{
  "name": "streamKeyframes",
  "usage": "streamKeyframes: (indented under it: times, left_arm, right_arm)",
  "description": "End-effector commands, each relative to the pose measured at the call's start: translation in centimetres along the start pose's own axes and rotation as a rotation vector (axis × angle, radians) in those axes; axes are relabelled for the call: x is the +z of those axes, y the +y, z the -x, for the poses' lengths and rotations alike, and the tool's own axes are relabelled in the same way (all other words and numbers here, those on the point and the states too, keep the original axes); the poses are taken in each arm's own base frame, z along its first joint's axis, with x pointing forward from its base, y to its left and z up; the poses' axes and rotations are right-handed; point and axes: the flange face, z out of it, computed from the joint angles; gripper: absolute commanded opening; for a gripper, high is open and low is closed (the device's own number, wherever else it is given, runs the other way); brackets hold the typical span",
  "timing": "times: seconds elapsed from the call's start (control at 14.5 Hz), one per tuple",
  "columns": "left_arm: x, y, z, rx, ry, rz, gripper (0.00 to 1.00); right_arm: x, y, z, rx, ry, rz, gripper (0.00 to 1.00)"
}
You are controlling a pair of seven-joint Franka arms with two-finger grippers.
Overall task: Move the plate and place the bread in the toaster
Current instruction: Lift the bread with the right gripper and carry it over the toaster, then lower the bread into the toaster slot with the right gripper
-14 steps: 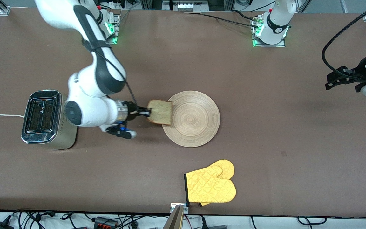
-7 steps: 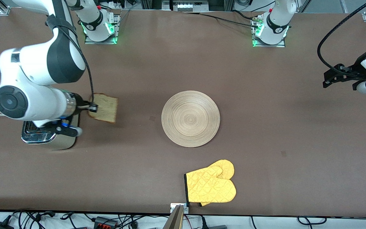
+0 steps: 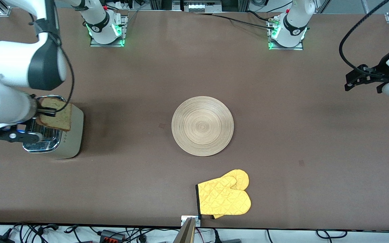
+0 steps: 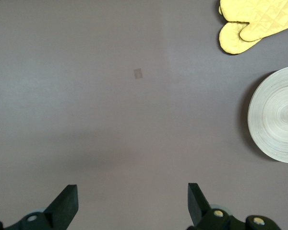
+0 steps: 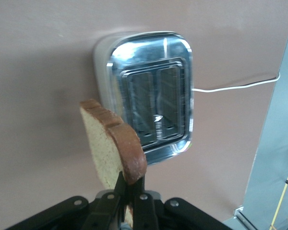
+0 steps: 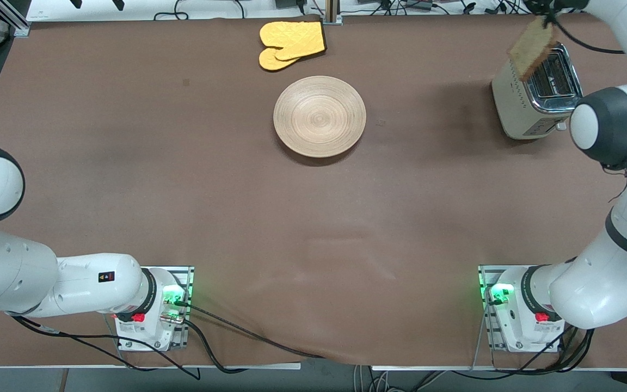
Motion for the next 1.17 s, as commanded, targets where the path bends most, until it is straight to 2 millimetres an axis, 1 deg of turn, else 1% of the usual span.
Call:
streamKeyframes:
  times: [0.0,0.07,0.14,0.28,0.41,0.48,0.55,0.62,0.69,0.9,0.97,1.11]
  left_arm:
    - [-0.2,1.2,2.6,0.018,0.033,-0.013,1.0]
    - [0.4,1.0,3.1,0.023,0.034,-0.019,1.0]
    - [0.5,1.1,3.2,0.026,0.028,-0.019,1.0]
    - [0.5,1.3,3.3,0.031,0.025,-0.018,1.0]
    - [0.5,1.9,3.2,0.044,0.026,-0.017,1.0]
    - [0.7,1.7,3.1,0.04,0.023,-0.016,1.0]
    - [0.7,1.7,3.0,0.04,0.023,-0.015,1.0]
    - [0.9,1.5,2.8,0.037,0.018,-0.015,1.0]
    - [1.8,0.7,2.1,0.022,0.003,-0.013,1.0]
    - [1.7,1.1,2.0,0.028,0.004,-0.013,1.0]
    - [1.7,1.1,2.0,0.028,0.004,-0.013,1.0]
    - [1.7,1.2,2.0,0.029,0.003,-0.013,1.0]
  right_arm:
    - [1.3,4.2,-1.1,-0.034,-0.002,-0.012,0.0]
    - [2.3,4.5,-1.6,-0.033,-0.001,-0.01,0.0]
    - [3.8,4.8,-2.0,-0.032,-0.013,-0.007,0.0]
    - [5.0,4.7,-2.2,-0.045,-0.024,-0.004,0.0]
    - [6.1,5.6,-3.0,-0.062,-0.01,-0.007,0.0]
    - [6.7,6.0,-3.3,-0.07,-0.009,-0.009,0.0]
    - [7.1,5.9,-3.4,-0.071,-0.012,-0.009,0.0]
    - [7.1,5.8,-3.2,-0.074,-0.017,-0.008,0.0]
    - [7.0,5.7,-3.2,-0.075,-0.017,-0.006,0.0]
    - [6.5,5.6,-2.6,-0.077,-0.03,-0.007,0.0]
    - [6.0,5.8,-2.1,-0.072,-0.037,-0.008,0.0]
    - [5.9,6.0,-1.8,-0.064,-0.051,0.004,0.0]
